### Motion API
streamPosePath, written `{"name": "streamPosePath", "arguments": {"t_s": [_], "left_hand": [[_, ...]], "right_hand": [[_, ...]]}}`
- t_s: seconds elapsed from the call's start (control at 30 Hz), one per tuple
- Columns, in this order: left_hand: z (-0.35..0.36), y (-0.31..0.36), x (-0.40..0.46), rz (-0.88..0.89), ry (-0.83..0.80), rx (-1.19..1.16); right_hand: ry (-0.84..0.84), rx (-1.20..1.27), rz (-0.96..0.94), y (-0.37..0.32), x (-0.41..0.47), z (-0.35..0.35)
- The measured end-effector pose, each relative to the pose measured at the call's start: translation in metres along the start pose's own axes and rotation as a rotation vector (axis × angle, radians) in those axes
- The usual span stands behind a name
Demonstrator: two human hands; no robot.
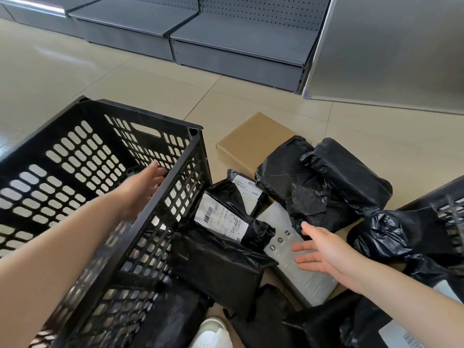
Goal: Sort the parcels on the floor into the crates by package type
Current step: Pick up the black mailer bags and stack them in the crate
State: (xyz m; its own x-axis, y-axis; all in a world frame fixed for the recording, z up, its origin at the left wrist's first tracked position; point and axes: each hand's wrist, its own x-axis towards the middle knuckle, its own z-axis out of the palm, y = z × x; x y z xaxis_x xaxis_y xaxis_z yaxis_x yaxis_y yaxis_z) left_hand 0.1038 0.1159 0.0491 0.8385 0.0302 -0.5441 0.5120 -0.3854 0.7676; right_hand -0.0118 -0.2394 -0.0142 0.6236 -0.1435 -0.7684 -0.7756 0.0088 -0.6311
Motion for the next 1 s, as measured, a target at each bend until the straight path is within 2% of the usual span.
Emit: {"name": "streamPosePath", "arguments": {"t_s": [0.03,0.17,0.3,0.4,0.5,0.63,0.73,0.87,1.0], "left_hand": [[-0.004,0.003,0.0,0.048,-0.005,0.058],[-0.014,0.031,-0.012,0.267,0.177,0.199],[0.013,0.067,-0.039,0.497,0.24,0.164],[0.042,0.09,-0.05,0.743,0.246,0.545],[0.073,0.093,-0.041,0.797,0.097,0.726],[0.123,0.056,-0.028,0.696,-0.223,0.996],[0.146,0.013,-0.023,0.612,-0.409,1.087],[0.157,-0.028,-0.016,0.707,-0.475,1.128],[0.155,-0.036,-0.012,0.941,-0.475,1.061]], "right_hand": [[-0.001,0.006,-0.002,-0.002,-0.001,-0.002],[-0.004,0.032,-0.021,-0.009,-0.006,-0.008],[-0.003,0.066,-0.033,-0.017,-0.008,-0.013],[-0.013,0.095,-0.057,-0.021,-0.01,-0.017],[-0.025,0.091,-0.066,-0.021,-0.011,-0.02],[-0.024,0.075,-0.073,-0.016,-0.014,-0.025],[-0.014,0.076,-0.071,-0.009,-0.014,-0.03],[-0.028,0.093,-0.052,-0.001,-0.013,-0.037],[-0.038,0.095,-0.03,0.007,-0.009,-0.041]]}}
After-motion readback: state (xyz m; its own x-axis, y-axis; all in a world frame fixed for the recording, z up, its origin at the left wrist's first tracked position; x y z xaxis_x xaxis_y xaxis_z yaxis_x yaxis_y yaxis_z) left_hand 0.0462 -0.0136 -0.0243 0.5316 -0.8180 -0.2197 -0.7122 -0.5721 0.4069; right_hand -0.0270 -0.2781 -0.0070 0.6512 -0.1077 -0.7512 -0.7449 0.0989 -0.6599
